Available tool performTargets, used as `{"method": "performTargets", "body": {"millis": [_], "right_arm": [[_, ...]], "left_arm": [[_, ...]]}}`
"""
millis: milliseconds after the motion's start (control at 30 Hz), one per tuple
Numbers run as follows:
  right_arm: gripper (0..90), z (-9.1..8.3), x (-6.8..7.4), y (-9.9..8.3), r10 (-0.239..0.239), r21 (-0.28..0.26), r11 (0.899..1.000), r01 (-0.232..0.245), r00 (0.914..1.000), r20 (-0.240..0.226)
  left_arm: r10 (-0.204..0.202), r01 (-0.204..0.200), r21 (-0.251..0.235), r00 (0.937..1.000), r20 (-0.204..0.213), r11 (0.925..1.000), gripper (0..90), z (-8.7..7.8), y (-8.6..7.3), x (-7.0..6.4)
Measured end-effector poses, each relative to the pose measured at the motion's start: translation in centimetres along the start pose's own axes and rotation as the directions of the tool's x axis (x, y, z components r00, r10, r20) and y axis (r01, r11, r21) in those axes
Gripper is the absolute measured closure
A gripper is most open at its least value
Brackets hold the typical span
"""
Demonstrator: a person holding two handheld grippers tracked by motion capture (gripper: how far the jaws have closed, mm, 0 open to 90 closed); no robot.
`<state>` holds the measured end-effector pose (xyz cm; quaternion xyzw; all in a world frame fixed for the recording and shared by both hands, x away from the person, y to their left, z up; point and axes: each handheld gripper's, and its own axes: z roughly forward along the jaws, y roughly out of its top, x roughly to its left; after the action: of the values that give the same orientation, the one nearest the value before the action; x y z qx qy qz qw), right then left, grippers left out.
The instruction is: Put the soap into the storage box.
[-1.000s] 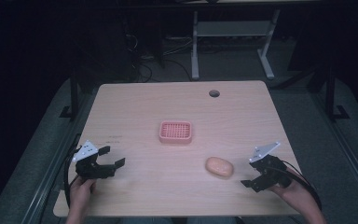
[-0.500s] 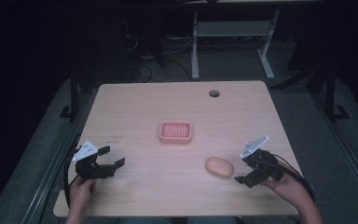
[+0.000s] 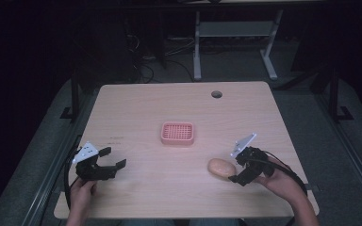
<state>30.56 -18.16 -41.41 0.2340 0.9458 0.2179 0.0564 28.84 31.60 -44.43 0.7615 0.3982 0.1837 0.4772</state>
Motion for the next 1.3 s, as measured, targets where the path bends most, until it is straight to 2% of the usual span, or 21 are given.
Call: {"method": "performTargets", "body": {"millis": [600,1133,1300], "right_arm": [[21.5,1.4,-0.4,2.3,-0.036,0.04,0.999,0.037,0.9991,-0.024],[20.7,3.0,-0.7,3.4,-0.039,0.079,0.996,0.043,0.9977,-0.056],[20.7,3.9,-1.0,3.4,-0.031,0.115,0.993,0.038,0.9976,-0.062]], "left_arm": [[-0.005,0.005,-0.002,1.0,0.001,1.0,14.3,0.0,0.0,0.0],[-0.007,0.007,-0.002,1.0,0.001,1.0,14.3,0.0,0.0,0.0],[-0.005,0.005,-0.001,1.0,0.001,1.0,14.3,0.0,0.0,0.0]]}}
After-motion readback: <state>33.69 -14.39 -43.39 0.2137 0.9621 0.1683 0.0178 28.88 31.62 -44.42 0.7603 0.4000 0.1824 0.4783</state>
